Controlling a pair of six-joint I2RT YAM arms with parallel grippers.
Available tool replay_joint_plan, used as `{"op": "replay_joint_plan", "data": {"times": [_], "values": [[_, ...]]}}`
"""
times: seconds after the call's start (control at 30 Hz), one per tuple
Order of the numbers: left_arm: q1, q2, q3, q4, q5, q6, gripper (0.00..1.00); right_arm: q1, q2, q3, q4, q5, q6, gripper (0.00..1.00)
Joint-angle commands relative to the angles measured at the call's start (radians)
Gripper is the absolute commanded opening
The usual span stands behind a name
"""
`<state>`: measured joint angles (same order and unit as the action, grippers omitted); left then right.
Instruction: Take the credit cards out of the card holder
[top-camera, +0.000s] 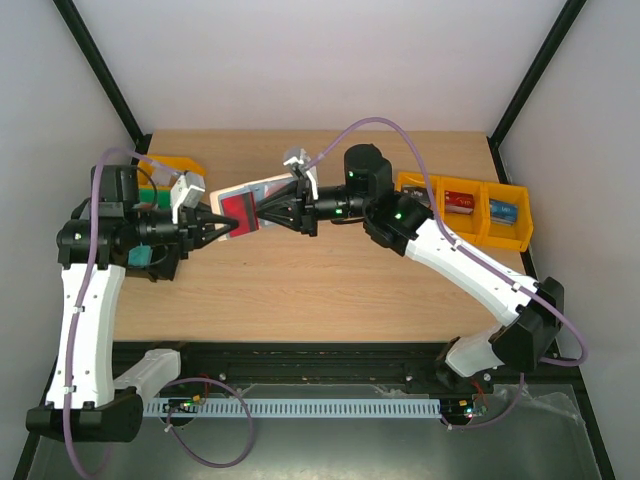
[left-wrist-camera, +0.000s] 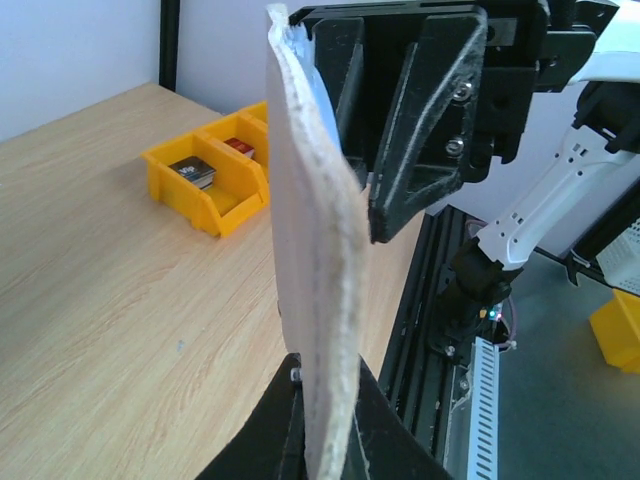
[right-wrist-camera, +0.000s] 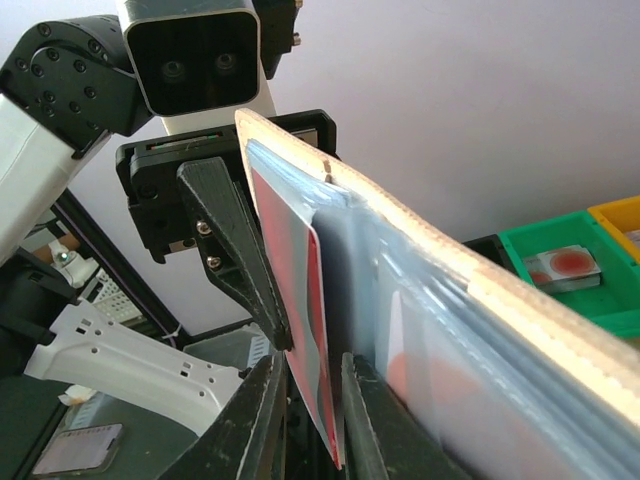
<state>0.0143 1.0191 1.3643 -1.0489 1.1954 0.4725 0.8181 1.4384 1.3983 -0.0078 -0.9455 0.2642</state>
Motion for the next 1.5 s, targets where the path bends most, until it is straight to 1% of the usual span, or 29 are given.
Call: {"op": "replay_joint_plan", "data": {"times": [0.0,0.27,0.53,0.67,0.8,0.9,0.93,1.03,1.1,1.2,1.37,1.47], "values": [[0.001,0.003,0.04,-0.057,0.08,0.082,0.02,-0.007,0.011,-0.007,0.037,-0.003,-0.015,0.16],[0.001,0.007,0.047,-0.091,0.094,0.129,0.02,-0.006,0.028,-0.003,0.011,0.047,-0.034,0.11],[0.001,0.006,0.041,-0.095,0.102,0.136,0.02,0.026,0.051,0.007,0.051,0.04,-0.029,0.1],[0.001,0.006,0.038,-0.097,0.106,0.141,0.02,0.04,0.062,0.011,0.09,0.011,-0.007,0.1],[0.001,0.006,0.038,-0.098,0.109,0.142,0.02,0.05,0.085,0.031,0.13,-0.079,0.031,0.11],[0.001,0.004,0.035,-0.099,0.109,0.145,0.02,0.05,0.089,0.033,0.156,-0.104,0.054,0.1],[0.001,0.002,0.032,-0.099,0.109,0.146,0.02,0.05,0.087,0.033,0.16,-0.112,0.056,0.09],[0.001,0.002,0.026,-0.094,0.106,0.144,0.02,0.052,0.076,0.027,0.182,-0.152,0.064,0.02],[0.001,0.001,0.021,-0.081,0.101,0.129,0.02,0.051,0.059,0.019,0.188,-0.16,0.061,0.02],[0.001,-0.001,0.018,-0.067,0.097,0.11,0.02,0.049,0.026,0.001,0.176,-0.124,0.037,0.02],[0.001,-0.003,0.013,-0.066,0.117,0.109,0.08,0.031,0.002,-0.013,0.145,-0.065,0.024,0.02],[0.003,-0.005,0.012,-0.066,0.128,0.11,0.14,0.022,-0.002,-0.015,0.131,-0.047,0.023,0.02]]}}
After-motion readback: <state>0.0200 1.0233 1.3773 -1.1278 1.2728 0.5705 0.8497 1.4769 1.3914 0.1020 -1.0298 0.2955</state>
